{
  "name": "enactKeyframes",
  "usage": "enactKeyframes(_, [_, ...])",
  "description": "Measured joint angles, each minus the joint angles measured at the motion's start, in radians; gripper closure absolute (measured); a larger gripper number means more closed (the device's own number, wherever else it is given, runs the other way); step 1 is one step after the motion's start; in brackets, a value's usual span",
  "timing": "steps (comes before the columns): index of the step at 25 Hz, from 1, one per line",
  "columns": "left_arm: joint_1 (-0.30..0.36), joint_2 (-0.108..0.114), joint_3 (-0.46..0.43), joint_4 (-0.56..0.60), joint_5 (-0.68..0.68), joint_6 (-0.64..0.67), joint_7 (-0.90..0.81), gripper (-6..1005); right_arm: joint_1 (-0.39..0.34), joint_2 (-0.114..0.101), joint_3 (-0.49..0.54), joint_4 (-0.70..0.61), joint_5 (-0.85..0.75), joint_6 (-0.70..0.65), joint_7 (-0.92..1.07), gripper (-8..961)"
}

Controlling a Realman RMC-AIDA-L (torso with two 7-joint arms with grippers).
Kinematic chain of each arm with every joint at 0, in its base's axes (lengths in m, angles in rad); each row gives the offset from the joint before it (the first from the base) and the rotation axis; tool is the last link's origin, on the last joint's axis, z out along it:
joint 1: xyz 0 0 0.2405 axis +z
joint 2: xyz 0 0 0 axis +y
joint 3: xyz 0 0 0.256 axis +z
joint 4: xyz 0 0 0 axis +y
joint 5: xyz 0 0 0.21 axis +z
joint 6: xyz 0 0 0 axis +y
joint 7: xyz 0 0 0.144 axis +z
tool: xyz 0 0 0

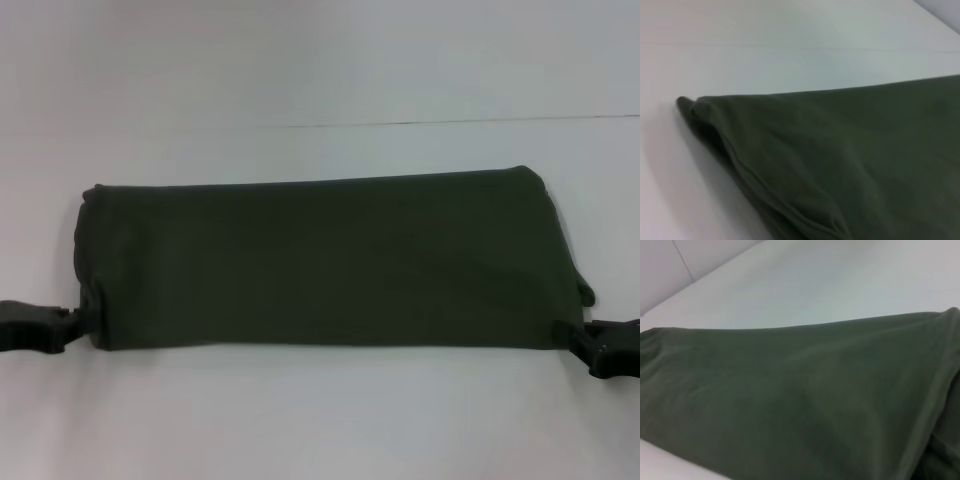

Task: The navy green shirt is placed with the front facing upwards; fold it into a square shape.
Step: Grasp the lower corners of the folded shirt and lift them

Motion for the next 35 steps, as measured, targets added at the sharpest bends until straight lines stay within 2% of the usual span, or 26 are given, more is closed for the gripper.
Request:
enactKeyframes(10, [0.053, -0.002, -0.018, 0.066, 0.000, 0.086, 0.035, 973, -0.080, 0.000, 0.017, -0.053, 0.004, -0.119, -0.040, 937])
enactKeyframes(17, [0.106, -0.022, -0.020, 0.133, 0.000, 0.181, 0.062, 971, -0.135, 0.000, 0.035, -0.069, 0.003, -0.187, -0.075, 937])
enactKeyframes(25, [0.139, -0.029, -0.020, 0.154, 0.015, 0.236, 0.090, 970, -0.152, 0.000, 0.038, -0.070, -0.001, -0.201, -0.082, 931])
enactKeyframes(35, [0.143, -0.031, -0.039, 0.157, 0.015, 0.241, 0.094, 968, -0.153, 0.000, 0.033, -0.070, -0.002, -0.203, -0.082, 925])
